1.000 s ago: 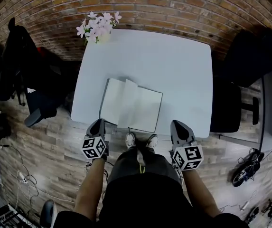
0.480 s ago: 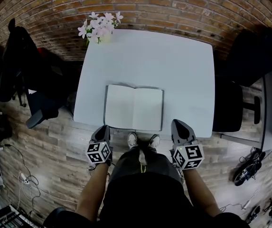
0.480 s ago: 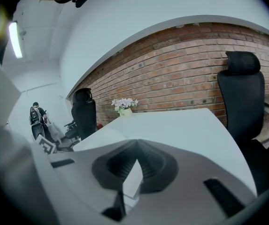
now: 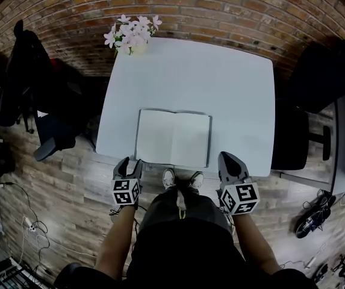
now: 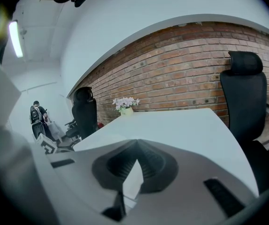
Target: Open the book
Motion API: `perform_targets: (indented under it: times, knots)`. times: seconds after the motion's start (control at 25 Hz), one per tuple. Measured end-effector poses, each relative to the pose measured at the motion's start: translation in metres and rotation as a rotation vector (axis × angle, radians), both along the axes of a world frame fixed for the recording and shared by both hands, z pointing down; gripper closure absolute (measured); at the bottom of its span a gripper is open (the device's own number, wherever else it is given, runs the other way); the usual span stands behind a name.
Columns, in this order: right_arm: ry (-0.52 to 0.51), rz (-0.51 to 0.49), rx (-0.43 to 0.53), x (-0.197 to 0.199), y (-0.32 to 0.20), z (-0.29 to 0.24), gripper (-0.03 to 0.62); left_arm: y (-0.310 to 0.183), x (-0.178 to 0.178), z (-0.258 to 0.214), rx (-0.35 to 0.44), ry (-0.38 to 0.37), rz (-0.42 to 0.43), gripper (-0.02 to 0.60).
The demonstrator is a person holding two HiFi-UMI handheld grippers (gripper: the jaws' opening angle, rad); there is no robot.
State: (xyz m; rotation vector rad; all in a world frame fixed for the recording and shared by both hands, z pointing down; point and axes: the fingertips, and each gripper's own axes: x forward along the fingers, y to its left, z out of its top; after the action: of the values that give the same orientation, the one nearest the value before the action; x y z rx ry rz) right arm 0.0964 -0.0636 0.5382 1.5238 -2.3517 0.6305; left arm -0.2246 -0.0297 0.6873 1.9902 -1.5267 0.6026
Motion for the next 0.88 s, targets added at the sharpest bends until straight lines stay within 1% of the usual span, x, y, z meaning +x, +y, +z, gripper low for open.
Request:
perform_targets:
  times: [0.04, 0.08, 0.2, 0.28, 0.44, 0.52, 0.6, 0.64, 0.68, 0.76, 0.88]
  knots:
    - [0.001, -0.002, 0.002, -0.001, -0.001, -0.001, 0.583, 0.000, -0.005, -0.003, 0.015, 0.000, -0.007, 0.365]
    - [0.002, -0.003, 0.004, -0.002, -0.003, -0.001, 0.583, 0.000, -0.008, -0.007, 0.031, -0.002, -0.008, 0.360]
    - [0.004, -0.004, 0.009, -0.004, -0.006, -0.003, 0.583, -0.006, -0.015, -0.022, 0.084, -0.004, 0.004, 0.359]
    - [0.005, -0.004, 0.014, -0.006, -0.007, -0.004, 0.583, -0.011, -0.020, -0.031, 0.110, -0.003, -0.003, 0.359]
    - [0.004, -0.003, 0.023, -0.008, -0.011, -0.007, 0.583, -0.017, -0.043, -0.040, 0.134, -0.020, -0.054, 0.360]
    - [0.003, -0.004, 0.028, -0.009, -0.013, -0.009, 0.583, -0.021, -0.049, -0.046, 0.148, -0.025, -0.063, 0.360]
    - [0.003, -0.007, 0.033, -0.011, -0.015, -0.010, 0.583, -0.026, -0.045, -0.051, 0.160, -0.037, -0.041, 0.379]
    - [0.003, -0.010, 0.035, -0.013, -0.016, -0.010, 0.583, -0.030, -0.041, -0.052, 0.164, -0.044, -0.026, 0.398]
    - [0.003, -0.013, 0.038, -0.015, -0.018, -0.010, 0.583, -0.033, -0.036, -0.052, 0.165, -0.051, -0.011, 0.426]
    - [0.004, -0.021, 0.044, -0.019, -0.020, -0.012, 0.583, -0.041, -0.022, -0.053, 0.164, -0.054, 0.019, 0.518]
    - [0.006, -0.029, 0.057, -0.022, -0.024, -0.016, 0.583, -0.055, 0.004, -0.062, 0.181, -0.019, 0.062, 0.548]
